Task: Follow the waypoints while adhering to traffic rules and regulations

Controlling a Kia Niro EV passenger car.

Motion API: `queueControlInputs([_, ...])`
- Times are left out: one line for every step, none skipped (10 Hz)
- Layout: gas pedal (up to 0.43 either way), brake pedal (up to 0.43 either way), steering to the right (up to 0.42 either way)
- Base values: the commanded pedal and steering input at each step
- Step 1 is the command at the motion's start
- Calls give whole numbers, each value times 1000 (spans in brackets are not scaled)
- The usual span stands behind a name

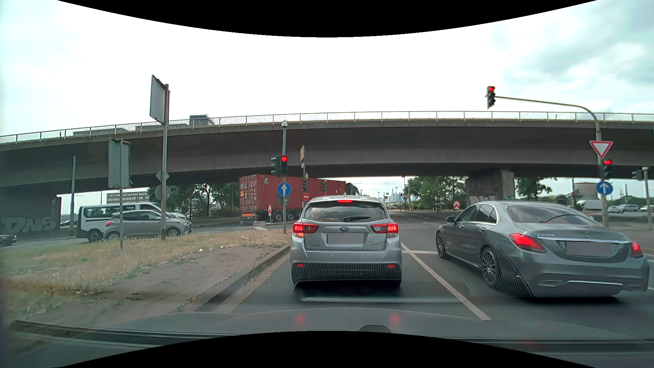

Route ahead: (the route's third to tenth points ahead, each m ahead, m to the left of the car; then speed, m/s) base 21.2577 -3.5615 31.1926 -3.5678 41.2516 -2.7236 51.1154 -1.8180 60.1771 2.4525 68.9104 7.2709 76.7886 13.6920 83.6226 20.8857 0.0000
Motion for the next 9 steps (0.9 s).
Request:
queueControlInputs([0,256,-1])
queueControlInputs([0,256,-1])
queueControlInputs([0,256,-1])
queueControlInputs([0,256,-1])
queueControlInputs([0,256,-1])
queueControlInputs([0,256,-1])
queueControlInputs([0,256,-1])
queueControlInputs([0,256,-1])
queueControlInputs([0,256,-1])
